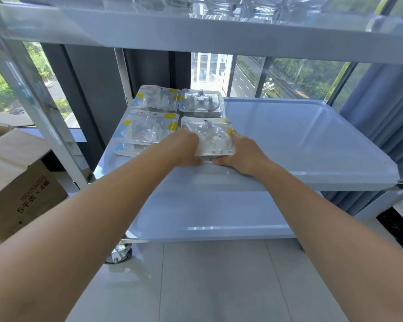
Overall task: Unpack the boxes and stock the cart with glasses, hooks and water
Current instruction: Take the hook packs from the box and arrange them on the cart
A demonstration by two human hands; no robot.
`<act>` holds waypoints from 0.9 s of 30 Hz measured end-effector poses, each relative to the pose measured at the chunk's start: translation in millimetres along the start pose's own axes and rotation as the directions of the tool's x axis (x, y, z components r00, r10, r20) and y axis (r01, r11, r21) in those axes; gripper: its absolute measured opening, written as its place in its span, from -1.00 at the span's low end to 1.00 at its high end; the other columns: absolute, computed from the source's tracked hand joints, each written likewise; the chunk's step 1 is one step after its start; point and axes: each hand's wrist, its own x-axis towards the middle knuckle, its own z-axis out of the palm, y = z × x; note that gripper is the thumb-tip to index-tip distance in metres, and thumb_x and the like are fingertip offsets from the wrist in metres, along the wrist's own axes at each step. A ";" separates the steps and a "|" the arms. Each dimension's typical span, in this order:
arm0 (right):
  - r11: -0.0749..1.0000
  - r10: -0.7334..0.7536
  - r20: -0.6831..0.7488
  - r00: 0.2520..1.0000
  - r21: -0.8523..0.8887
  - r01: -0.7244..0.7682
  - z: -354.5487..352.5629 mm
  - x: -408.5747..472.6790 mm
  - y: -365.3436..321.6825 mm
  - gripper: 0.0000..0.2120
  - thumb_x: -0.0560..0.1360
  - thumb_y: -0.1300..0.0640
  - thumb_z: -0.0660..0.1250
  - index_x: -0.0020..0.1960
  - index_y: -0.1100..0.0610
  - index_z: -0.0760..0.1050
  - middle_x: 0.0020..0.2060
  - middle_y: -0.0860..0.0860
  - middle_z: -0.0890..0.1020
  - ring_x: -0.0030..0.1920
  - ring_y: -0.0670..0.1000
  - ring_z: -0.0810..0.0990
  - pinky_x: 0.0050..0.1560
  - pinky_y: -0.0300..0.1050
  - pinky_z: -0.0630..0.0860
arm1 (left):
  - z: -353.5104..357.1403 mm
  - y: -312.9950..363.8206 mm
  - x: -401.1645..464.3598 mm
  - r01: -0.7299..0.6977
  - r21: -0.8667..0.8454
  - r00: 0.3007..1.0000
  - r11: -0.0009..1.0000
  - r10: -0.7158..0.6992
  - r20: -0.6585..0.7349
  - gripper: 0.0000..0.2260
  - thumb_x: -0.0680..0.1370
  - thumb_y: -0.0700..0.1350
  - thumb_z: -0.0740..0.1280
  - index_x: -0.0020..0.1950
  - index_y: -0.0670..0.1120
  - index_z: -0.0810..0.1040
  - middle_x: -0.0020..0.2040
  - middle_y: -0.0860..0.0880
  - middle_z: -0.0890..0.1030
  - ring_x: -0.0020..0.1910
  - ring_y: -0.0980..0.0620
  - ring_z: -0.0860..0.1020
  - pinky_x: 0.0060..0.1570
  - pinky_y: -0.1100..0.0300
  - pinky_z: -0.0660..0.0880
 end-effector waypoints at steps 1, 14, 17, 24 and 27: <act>1.000 0.004 -0.008 1.000 -0.002 -0.004 1.3 3.8 0.2 -0.13 0.34 -0.06 0.51 0.49 0.14 0.14 0.26 0.13 0.43 0.27 0.12 0.40 0.03 -0.23 0.26 | -1.5 -0.9 3.0 -0.003 0.009 1.000 1.000 0.003 -0.002 -0.62 0.50 0.09 0.35 0.08 -0.22 0.51 0.27 -0.25 0.40 0.12 -0.17 0.50 0.01 0.11 0.43; 0.999 0.034 0.001 0.999 -0.013 -0.034 7.7 26.5 2.7 -0.11 0.31 -0.12 0.50 0.48 0.14 0.16 0.27 0.10 0.43 0.27 0.11 0.41 0.11 -0.17 0.34 | -15.7 -13.8 13.1 -0.037 0.146 0.999 0.989 0.041 -0.023 -0.58 0.44 0.16 0.40 0.09 -0.14 0.54 0.00 -0.10 0.51 0.03 -0.11 0.50 -0.09 0.12 0.40; 0.999 0.040 0.016 0.999 -0.022 -0.039 7.8 26.4 0.5 -0.11 0.31 -0.13 0.50 0.48 0.15 0.17 0.28 0.10 0.41 0.28 0.11 0.39 0.18 -0.12 0.36 | -16.2 -17.1 13.5 -0.021 0.109 0.999 0.994 0.024 -0.029 -0.56 0.41 0.14 0.44 0.08 -0.17 0.53 0.02 -0.11 0.49 -0.02 -0.09 0.47 -0.08 0.11 0.41; 0.999 0.032 0.010 0.999 -0.026 -0.031 7.0 26.0 -0.5 -0.13 0.31 -0.11 0.51 0.47 0.15 0.19 0.31 0.11 0.39 0.32 0.10 0.35 0.16 -0.16 0.32 | -7.2 -19.5 15.0 -0.031 0.033 0.996 0.999 0.033 -0.082 -0.59 0.34 0.14 0.50 -0.21 -0.16 0.44 -0.05 -0.09 0.43 -0.05 -0.07 0.47 -0.12 0.11 0.42; 0.996 0.069 0.029 0.997 -0.058 -0.067 3.6 22.9 -1.8 -0.13 0.32 -0.16 0.48 0.46 0.13 0.17 0.30 0.12 0.36 0.32 0.12 0.33 0.17 -0.14 0.30 | -7.2 -18.8 10.6 -0.032 0.004 0.994 0.999 0.032 -0.107 -0.56 0.33 0.16 0.49 -0.19 -0.20 0.47 -0.06 -0.08 0.40 -0.05 -0.06 0.44 -0.14 0.14 0.37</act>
